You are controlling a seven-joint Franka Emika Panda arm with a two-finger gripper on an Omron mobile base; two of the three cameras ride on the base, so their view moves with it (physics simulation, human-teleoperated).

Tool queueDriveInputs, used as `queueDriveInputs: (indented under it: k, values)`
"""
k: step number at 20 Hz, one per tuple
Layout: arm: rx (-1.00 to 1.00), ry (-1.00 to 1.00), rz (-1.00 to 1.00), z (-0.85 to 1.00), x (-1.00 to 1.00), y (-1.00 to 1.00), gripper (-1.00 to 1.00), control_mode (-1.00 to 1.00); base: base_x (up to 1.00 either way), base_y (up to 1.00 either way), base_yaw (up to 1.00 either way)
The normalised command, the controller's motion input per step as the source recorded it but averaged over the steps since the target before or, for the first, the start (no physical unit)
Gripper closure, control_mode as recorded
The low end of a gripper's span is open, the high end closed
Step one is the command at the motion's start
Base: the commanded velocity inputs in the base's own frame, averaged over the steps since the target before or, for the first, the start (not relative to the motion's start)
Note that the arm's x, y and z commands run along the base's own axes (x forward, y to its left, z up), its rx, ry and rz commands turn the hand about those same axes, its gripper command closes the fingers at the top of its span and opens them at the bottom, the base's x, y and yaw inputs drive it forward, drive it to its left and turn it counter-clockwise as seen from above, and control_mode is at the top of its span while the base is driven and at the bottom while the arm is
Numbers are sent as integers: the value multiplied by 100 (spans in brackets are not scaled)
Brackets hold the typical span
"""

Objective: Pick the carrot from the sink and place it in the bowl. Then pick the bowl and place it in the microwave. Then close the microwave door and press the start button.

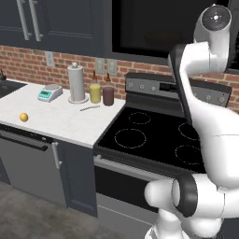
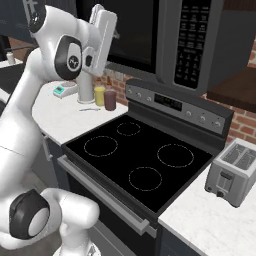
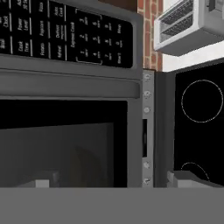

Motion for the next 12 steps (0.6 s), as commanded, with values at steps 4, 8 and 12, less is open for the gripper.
queueDriveInputs:
  k: [4, 8, 12]
  values:
    - [-9, 1, 15, 44, -100, -18, -100, -100, 0, 0, 0]
    - [-27, 0, 19, 11, -98, 5, -100, -100, 0, 0, 0]
    - [-36, 0, 20, 1, -79, 6, -100, -100, 0, 0, 0]
